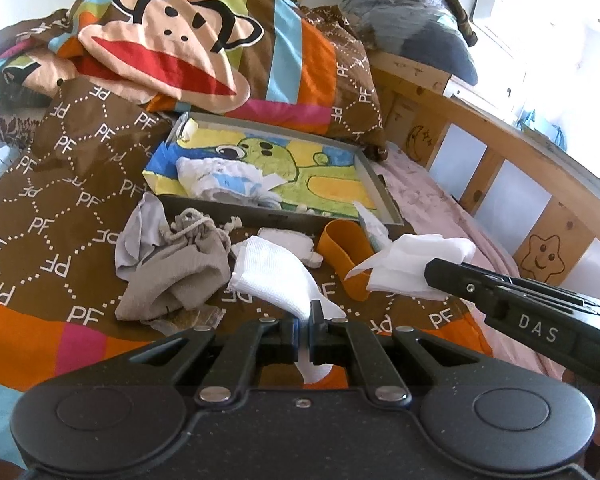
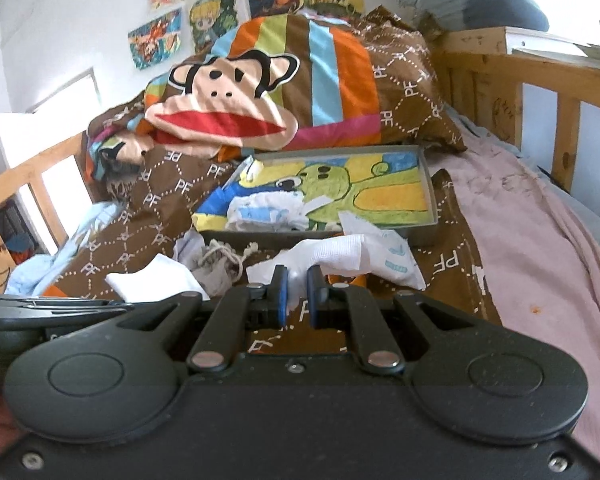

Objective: Organize soft objects
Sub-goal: 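Lift the white cloth over the grey tray with the left gripper while the right gripper carries its cloth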

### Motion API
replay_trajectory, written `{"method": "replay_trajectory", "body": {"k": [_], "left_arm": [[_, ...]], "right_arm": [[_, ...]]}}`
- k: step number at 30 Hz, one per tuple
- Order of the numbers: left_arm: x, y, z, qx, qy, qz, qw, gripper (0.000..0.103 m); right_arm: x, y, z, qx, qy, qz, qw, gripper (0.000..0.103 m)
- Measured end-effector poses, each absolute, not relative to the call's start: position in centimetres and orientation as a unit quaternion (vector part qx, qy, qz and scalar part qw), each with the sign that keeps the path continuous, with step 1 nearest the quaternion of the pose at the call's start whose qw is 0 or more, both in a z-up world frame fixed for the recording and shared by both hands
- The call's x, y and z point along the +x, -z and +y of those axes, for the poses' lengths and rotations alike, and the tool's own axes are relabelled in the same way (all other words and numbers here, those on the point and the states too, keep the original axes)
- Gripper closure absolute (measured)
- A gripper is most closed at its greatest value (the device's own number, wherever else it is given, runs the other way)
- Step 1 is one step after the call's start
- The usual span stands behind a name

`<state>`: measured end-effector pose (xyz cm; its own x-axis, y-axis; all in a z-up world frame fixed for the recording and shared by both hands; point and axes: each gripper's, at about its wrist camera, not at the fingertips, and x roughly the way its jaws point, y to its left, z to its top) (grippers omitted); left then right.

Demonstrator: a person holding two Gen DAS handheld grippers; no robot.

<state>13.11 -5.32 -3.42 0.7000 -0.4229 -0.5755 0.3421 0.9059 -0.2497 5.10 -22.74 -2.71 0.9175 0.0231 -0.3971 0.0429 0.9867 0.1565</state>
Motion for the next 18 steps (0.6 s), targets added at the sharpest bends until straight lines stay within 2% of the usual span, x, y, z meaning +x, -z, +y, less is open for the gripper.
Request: {"method": "replay_trajectory", "body": {"k": [18], "left_arm": [[13.2,1.0,-5.9,-0.043,0.204,0.275,0.939,0.099]], "right_arm": [[2.7,1.7,-24.4,0.108,0.010,0.149,0.983,0.098]]}}
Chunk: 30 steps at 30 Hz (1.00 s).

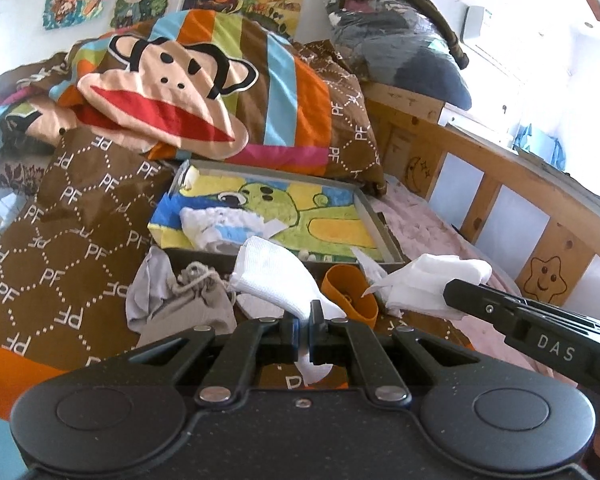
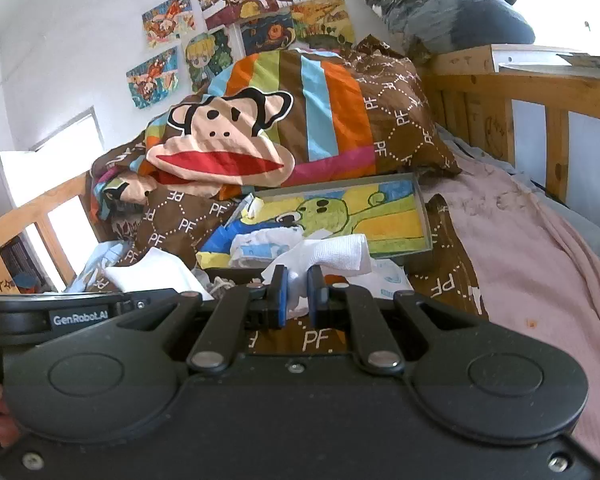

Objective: Organize soft objects
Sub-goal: 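Lift the white cloth over the grey tray with the left gripper while the right gripper carries its cloth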

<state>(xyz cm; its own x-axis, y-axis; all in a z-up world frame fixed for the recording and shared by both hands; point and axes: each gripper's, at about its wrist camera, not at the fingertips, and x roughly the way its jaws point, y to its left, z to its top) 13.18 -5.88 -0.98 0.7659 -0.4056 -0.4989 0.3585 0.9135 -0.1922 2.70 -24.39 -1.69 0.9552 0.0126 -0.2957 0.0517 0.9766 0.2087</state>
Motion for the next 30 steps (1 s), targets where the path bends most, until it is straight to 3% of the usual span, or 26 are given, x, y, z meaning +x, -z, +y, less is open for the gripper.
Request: {"method": "replay_trajectory", "body": {"k": [11,19,30], "left_arm": [[14.3,0.3,-6.8,-0.006,0.215,0.233,0.948,0.099],[19.8,-1.7,-7.3,0.012,0.216,0.202,0.955,0.099],[29.9,0.6,-11.2,0.021,0.216,0.209,0.954,0.099]], "right_arm": [[4.2,0.3,-23.7,0.045,0.012,0.100,0.994,0.098],[11.6,-1.9,-27.0,0.033,0.035,0.081,0.996,0.098],[21.6,3.2,-31.2,0.051,0.064,0.130,0.988,0.098]]}}
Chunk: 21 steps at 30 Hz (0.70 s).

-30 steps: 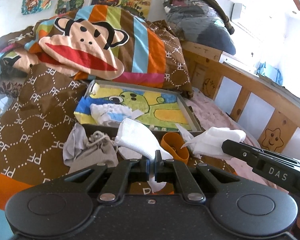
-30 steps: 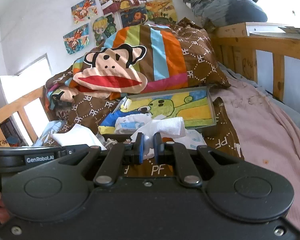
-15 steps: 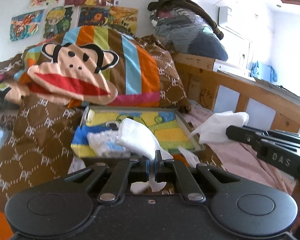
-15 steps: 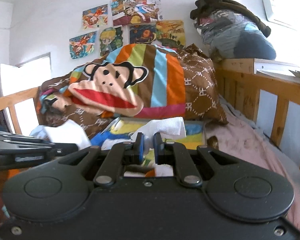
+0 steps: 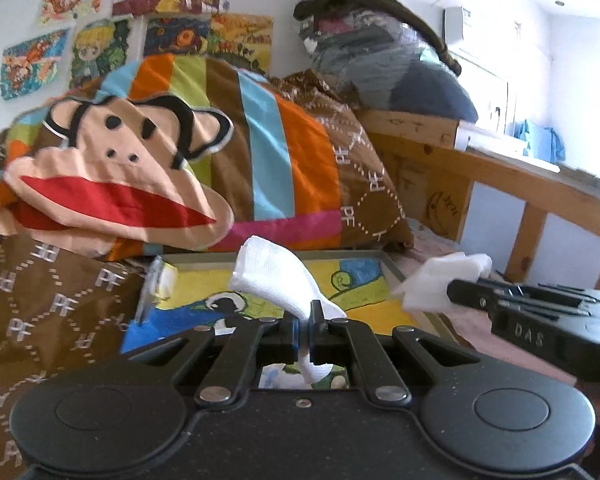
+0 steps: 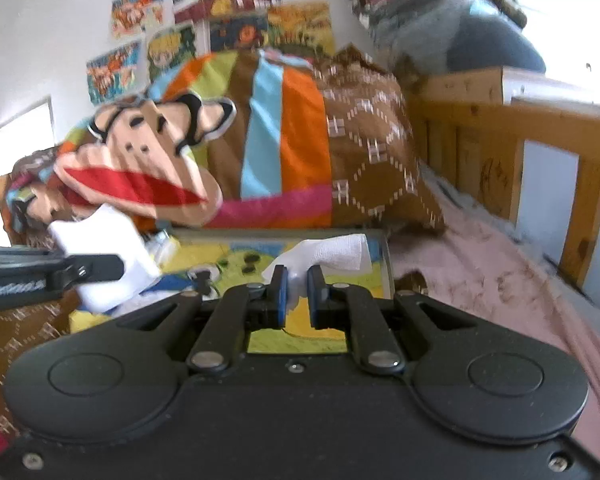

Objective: Organize soft objects
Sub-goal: 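Lift the white cloth over the grey tray with the left gripper while the right gripper carries its cloth, then lower the cloth into the tray and open the left gripper while the right gripper releases its cloth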

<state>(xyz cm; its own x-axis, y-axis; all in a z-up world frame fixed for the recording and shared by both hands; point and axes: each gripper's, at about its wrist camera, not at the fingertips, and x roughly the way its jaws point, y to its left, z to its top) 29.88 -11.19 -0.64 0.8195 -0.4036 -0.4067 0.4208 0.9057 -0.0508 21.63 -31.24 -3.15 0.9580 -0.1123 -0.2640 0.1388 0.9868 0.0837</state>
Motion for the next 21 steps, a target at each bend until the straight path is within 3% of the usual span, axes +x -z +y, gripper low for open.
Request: {"method": "replay_trajectory", "body": {"k": [11,21], "left_arm": [[36.9,6.4,-16.2,0.010,0.227,0.271,0.935,0.099],[38.4,8.6,-16.9,0.016,0.231,0.311,0.922,0.099]], "right_arm": [[26.2,9.1,-33.7,0.056,0.066,0.207,0.974,0.098],[28.0,10.3,-34.0,0.046,0.078,0.243,0.966,0.097]]}}
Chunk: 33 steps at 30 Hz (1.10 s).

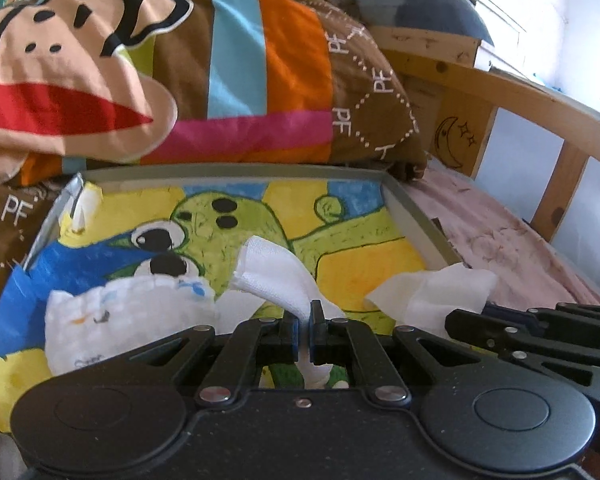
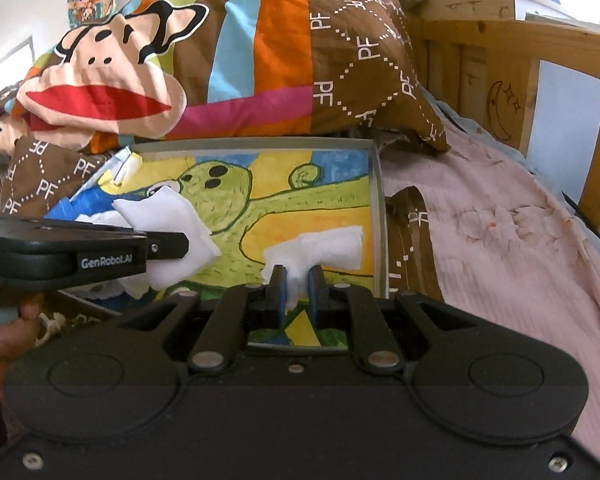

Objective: Organize soft objects
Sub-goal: 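Lower the cloth into the tray and open the left gripper while the right gripper releases its cloth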

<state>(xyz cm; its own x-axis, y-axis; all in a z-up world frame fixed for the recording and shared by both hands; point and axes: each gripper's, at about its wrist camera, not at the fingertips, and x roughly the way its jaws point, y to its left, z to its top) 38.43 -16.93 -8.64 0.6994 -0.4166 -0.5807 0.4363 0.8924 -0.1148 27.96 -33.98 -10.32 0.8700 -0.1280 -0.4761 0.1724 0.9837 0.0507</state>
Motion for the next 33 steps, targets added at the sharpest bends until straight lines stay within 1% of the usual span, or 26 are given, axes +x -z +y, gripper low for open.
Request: {"method": "replay_trajectory", "body": {"k": [6,10,11,12,13,14,15,19,20,21,23,25,27,28,29,30,31,32,33], "left_arm": [[38.7,9.1,-17.0,0.014,0.228,0.330,0.916,0.098],[38.9,9.1,-17.0,0.014,0.224,0.342,0.912,0.091],[39.0,9.1,-16.9,0.013,0.224,0.346,0.911,0.089],[39.0,9.1,-16.9,0.012,0.223,0.350,0.910,0.087],[39.1,9.0,-16.9,0.011,0.223,0.353,0.909,0.087],[39.1,8.9,-16.8,0.010,0.223,0.356,0.907,0.087],[39.0,8.8,-16.8,0.009,0.224,0.358,0.907,0.085],[38.7,8.0,-16.2,0.005,0.221,0.359,0.907,0.076],[38.6,7.7,-16.0,0.000,0.219,0.358,0.908,0.074],[38.5,7.4,-15.7,-0.006,0.218,0.356,0.909,0.072],[38.1,6.6,-15.0,-0.017,0.214,0.349,0.912,0.068],[37.7,5.8,-14.3,-0.023,0.211,0.338,0.917,0.061],[37.2,5.1,-13.8,-0.024,0.209,0.327,0.921,0.056],[36.9,4.8,-13.5,-0.025,0.207,0.322,0.924,0.054],[36.6,4.6,-13.3,-0.027,0.205,0.316,0.926,0.052],[36.3,4.3,-13.0,-0.029,0.202,0.310,0.929,0.048],[35.9,4.0,-12.7,-0.030,0.199,0.303,0.932,0.044],[35.5,3.7,-12.5,-0.029,0.196,0.296,0.934,0.042],[35.0,3.4,-12.3,-0.028,0.193,0.287,0.938,0.037]], "right_arm": [[28.4,10.7,-34.0,0.047,0.082,0.257,0.962,0.095],[28.5,10.8,-34.2,0.050,0.089,0.267,0.958,0.093],[28.6,10.8,-34.2,0.050,0.091,0.270,0.957,0.089],[28.6,10.8,-34.3,0.050,0.093,0.274,0.956,0.082],[28.5,10.8,-34.4,0.049,0.096,0.277,0.955,0.078],[28.4,10.7,-34.6,0.049,0.098,0.278,0.954,0.071],[28.4,10.7,-34.8,0.052,0.098,0.278,0.954,0.067],[28.0,10.2,-35.2,0.057,0.098,0.275,0.955,0.061],[27.9,10.1,-35.2,0.056,0.096,0.274,0.955,0.058],[27.7,9.9,-35.2,0.055,0.096,0.272,0.956,0.050],[27.4,9.4,-35.0,0.046,0.100,0.263,0.959,0.041],[27.0,8.8,-34.9,0.044,0.101,0.254,0.961,0.035],[26.6,8.4,-34.9,0.045,0.105,0.244,0.963,0.026],[26.3,8.1,-34.9,0.046,0.108,0.237,0.964,0.024],[26.0,7.8,-34.8,0.046,0.109,0.231,0.966,0.017],[25.6,7.5,-34.8,0.047,0.109,0.225,0.967,0.011],[25.2,7.2,-34.7,0.046,0.110,0.218,0.969,0.009],[24.6,6.9,-34.6,0.045,0.110,0.210,0.970,0.006],[24.1,6.6,-34.4,0.043,0.110,0.204,0.972,0.002]]}}
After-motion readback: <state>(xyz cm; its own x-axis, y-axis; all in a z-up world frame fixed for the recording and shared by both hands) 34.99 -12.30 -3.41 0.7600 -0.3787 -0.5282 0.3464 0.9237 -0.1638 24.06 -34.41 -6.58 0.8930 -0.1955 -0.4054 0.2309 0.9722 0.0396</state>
